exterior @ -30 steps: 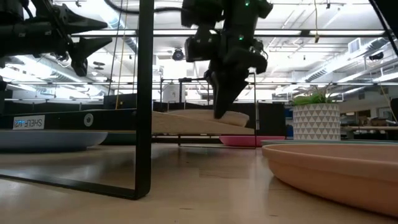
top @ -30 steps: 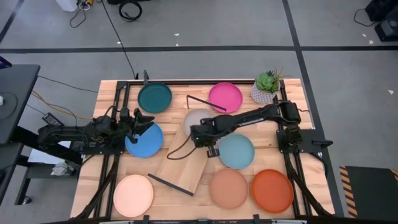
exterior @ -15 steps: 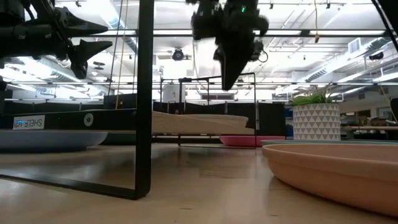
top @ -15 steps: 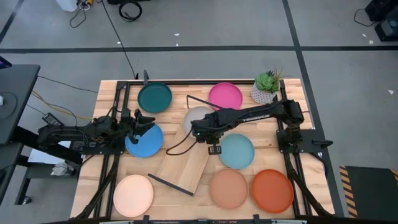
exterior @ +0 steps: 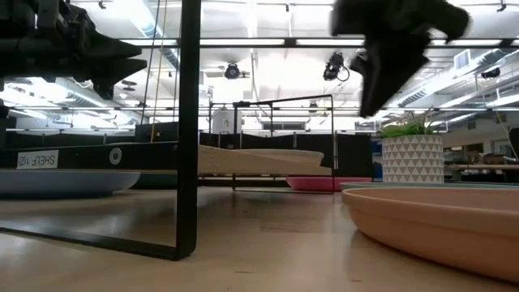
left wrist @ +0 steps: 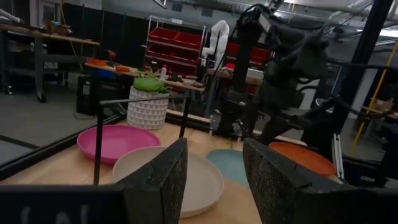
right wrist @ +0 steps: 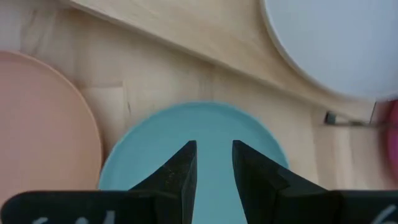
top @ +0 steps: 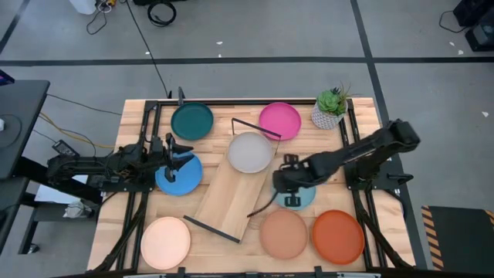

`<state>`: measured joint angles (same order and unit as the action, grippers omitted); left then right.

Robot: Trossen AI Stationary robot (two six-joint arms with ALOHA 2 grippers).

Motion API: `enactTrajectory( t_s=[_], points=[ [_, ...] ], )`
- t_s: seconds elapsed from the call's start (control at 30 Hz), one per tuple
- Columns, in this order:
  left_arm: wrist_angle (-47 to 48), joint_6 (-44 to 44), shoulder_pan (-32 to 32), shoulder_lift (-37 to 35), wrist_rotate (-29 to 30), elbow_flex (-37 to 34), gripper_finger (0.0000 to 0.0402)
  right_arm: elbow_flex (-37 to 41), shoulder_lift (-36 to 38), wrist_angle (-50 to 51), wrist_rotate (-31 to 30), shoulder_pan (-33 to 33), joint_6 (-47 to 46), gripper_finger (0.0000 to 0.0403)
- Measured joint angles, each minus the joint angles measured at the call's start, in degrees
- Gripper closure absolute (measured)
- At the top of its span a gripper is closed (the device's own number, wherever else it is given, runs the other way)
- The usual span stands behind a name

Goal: Place and stack plates onto a shelf
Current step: Put the dark green plate on the shelf

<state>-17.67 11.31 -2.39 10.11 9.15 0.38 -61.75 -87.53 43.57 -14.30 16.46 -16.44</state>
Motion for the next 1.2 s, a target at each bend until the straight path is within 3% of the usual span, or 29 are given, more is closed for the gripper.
enactTrajectory(
  t_s=[0.23, 0.37, 0.47, 0.67, 0.8, 0.87, 1.03, 1.2],
  points=[
    [-5.56, 0.3, 0.0, 0.02, 1.28, 0.01, 0.0239, 13.7, 8.53, -11.76, -5.02, 0.75, -1.8, 0.0295],
    [-5.6, -0.46, -0.07, 0.04, 9.51, 2.31, 0.0239, 21.19, 11.85, -20.63, -9.07, 0.59, -0.63, 0.0295],
    [-1.58, -3.04, -0.07, 1.07, 11.43, 5.55, 0.0239, 25.28, 13.84, -25.65, -10.07, 0.25, -0.23, 0.0295],
    [12.62, 1.96, -2.31, 10.43, 18.48, 15.34, 0.0239, 30.24, 18.39, -31.01, -14.39, 0.23, 4.53, 0.0295],
    [14.71, 2.56, -5.47, 19.44, 25.8, 19.57, 0.0245, 34.55, 22.3, -38.05, -18.54, 0.2, 10.58, 0.0296],
    [15.37, 1.99, -7.44, 24.44, 24.05, 21.93, 0.0251, 37.32, 24.19, -42.68, -18.7, 0.23, 13.47, 0.0296],
    [21.63, 3.2, -12.48, 36.19, 10.6, 28.45, 0.026, 43.98, 26.13, -54.38, -18.93, 0.23, 16.64, 0.0296],
    [34.06, 6.98, -17.63, 47.39, 5.93, 36.42, 0.026, 48.03, 25.82, -62.22, -19.11, 0.23, 15.35, 0.0296]
  ],
)
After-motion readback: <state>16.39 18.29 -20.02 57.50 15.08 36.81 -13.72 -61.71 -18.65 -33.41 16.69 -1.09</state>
